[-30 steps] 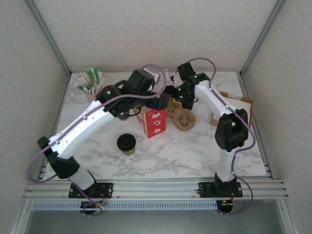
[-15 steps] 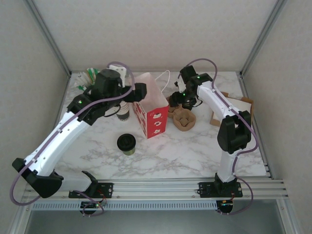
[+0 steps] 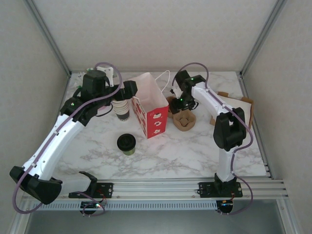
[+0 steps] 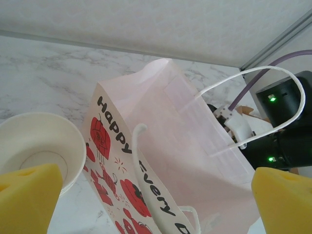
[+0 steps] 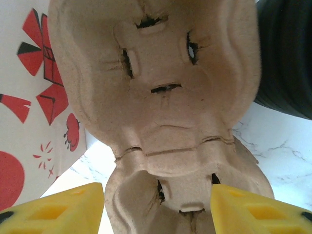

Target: Pack the takeout coffee

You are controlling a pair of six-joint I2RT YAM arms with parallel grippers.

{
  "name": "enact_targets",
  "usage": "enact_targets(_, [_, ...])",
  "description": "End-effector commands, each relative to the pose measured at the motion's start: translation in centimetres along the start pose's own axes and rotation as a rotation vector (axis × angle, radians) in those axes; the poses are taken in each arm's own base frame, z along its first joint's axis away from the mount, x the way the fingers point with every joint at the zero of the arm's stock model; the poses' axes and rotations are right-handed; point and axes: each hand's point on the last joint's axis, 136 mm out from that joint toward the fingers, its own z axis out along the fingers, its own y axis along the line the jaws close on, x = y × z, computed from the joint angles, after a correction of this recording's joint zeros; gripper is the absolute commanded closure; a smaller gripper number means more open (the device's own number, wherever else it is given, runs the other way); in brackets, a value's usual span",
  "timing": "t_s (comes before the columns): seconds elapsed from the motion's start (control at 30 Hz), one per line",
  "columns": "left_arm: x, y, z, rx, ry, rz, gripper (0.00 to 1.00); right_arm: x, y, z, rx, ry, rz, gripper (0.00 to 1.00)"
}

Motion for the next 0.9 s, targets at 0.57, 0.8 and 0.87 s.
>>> enact_targets(0.57, [-0.6,0.2,-0.7,0.039,-0.029,-0.025,0.0,-1.0,-0.8,1.1,0.093,0.03,-0.043,0.47])
enact_targets(0.8, [-0.5,0.3,-0.7,0.037,-0.027,-0.026,0.0,-1.1,-0.4,1.8,0.079,0.036,-0.043,0.46])
enact_targets(0.87, [-0.5,0.3,-0.7,0.037,-0.028,-0.026,0.0,-1.2,-0.4,2.0,0.084,0.037,-0.043,0.46])
